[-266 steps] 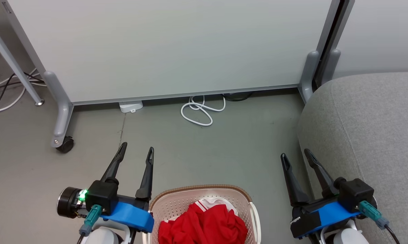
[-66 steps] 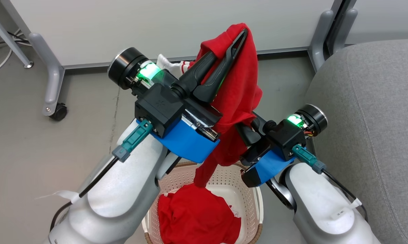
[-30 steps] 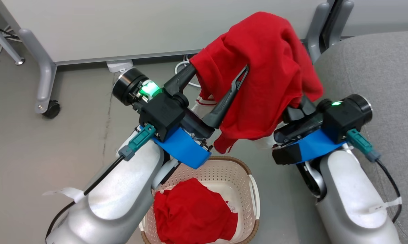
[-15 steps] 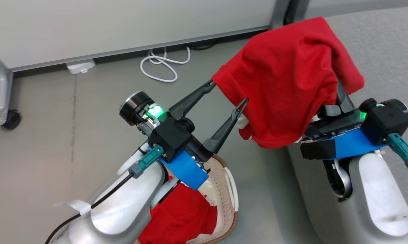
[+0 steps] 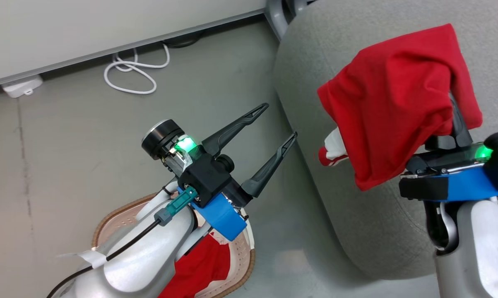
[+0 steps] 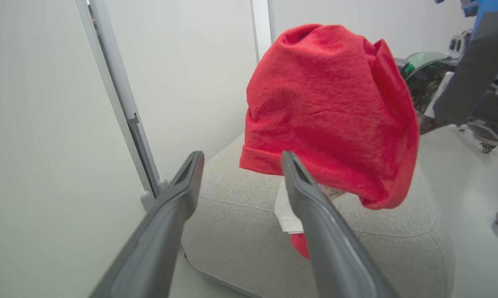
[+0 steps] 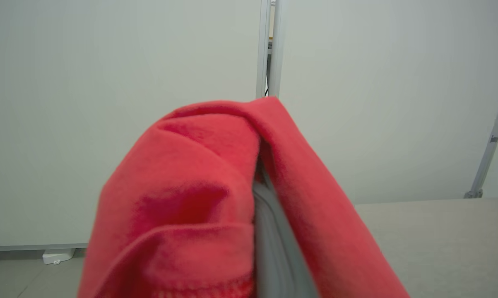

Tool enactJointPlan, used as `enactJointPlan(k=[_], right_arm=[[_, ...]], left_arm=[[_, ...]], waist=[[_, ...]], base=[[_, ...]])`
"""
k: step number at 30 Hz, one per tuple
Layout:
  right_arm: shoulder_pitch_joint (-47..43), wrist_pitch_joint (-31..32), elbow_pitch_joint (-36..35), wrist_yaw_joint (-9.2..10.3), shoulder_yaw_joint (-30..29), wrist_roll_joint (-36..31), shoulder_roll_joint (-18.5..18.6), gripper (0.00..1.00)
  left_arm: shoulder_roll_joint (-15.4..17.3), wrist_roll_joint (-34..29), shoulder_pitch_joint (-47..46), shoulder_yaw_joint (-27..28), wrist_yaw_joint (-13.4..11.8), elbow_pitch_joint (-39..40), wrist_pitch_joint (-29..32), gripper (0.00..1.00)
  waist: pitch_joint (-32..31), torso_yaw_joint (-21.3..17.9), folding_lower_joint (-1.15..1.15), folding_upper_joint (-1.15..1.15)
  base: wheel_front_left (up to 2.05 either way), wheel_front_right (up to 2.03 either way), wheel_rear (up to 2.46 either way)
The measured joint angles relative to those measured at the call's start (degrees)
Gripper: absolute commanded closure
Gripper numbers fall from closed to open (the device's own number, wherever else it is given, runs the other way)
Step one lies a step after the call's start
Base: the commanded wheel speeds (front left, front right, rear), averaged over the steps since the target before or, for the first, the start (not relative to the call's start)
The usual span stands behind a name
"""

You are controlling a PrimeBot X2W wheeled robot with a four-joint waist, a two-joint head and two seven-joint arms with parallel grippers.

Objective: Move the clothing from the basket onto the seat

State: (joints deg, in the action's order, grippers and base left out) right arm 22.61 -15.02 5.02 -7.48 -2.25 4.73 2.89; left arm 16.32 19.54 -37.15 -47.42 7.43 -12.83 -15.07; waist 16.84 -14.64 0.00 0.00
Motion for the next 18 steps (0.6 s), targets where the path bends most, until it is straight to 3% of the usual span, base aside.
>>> enactJointPlan(k=[9, 18], right_arm=[[-3.08, -0.01, -2.10, 0.00, -3.49, 0.68, 0.01, 1.00], [-3.97, -0.01, -2.49, 0.00, -4.15, 1.16, 0.00, 1.00]], left_arm=[[0.87, -0.92, 0.20, -0.26, 0.00, 0.56, 0.00, 0.00], [0.66, -1.40, 0.19, -0.24, 0.00, 0.92, 0.00, 0.00]], waist=[[1.47, -3.95, 0.00, 0.00], [1.68, -4.29, -0.01, 0.00]], base=[[0.00, 0.00, 0.00], [0.00, 0.00, 0.00]])
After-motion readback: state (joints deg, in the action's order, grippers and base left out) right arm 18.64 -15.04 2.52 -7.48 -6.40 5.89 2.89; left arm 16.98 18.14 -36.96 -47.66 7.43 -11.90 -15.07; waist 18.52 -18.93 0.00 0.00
